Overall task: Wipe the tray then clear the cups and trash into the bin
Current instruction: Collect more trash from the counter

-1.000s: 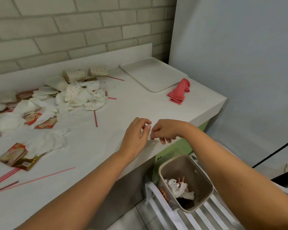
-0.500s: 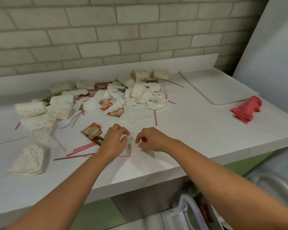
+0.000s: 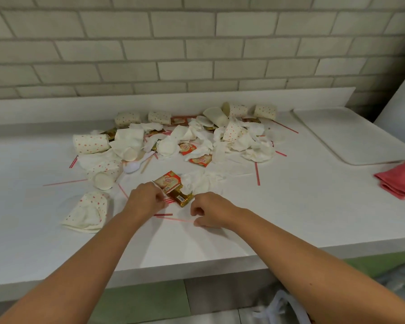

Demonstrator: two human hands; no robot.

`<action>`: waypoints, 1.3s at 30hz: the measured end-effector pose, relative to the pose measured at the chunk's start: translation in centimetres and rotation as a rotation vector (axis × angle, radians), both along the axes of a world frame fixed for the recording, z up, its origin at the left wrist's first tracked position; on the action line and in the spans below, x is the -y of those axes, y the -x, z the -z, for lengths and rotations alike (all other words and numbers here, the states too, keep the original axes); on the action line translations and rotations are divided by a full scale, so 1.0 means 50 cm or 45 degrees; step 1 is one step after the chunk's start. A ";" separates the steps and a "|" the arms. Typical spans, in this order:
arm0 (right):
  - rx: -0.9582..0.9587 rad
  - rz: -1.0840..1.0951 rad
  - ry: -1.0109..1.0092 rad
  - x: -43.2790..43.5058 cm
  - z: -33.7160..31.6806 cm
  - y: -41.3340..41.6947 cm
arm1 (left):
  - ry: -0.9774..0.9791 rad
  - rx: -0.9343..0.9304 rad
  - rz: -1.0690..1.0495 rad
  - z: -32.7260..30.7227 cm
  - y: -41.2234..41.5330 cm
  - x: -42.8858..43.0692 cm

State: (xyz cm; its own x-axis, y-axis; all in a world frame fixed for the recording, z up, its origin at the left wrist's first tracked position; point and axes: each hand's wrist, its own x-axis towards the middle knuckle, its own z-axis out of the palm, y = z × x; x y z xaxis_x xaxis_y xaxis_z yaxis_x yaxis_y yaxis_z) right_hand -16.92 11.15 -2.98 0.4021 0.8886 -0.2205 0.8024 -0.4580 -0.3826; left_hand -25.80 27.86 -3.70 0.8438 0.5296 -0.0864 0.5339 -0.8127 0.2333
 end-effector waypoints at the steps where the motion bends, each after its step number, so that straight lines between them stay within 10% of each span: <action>1: 0.009 0.004 0.007 -0.003 -0.001 -0.002 | -0.040 -0.030 0.022 -0.001 -0.004 0.002; 16: -0.075 0.032 0.112 0.005 -0.015 -0.014 | 0.043 -0.419 0.418 -0.025 -0.038 0.002; 39: 0.075 -0.128 -0.074 -0.101 0.018 0.100 | -0.020 -0.303 0.542 -0.063 -0.027 -0.039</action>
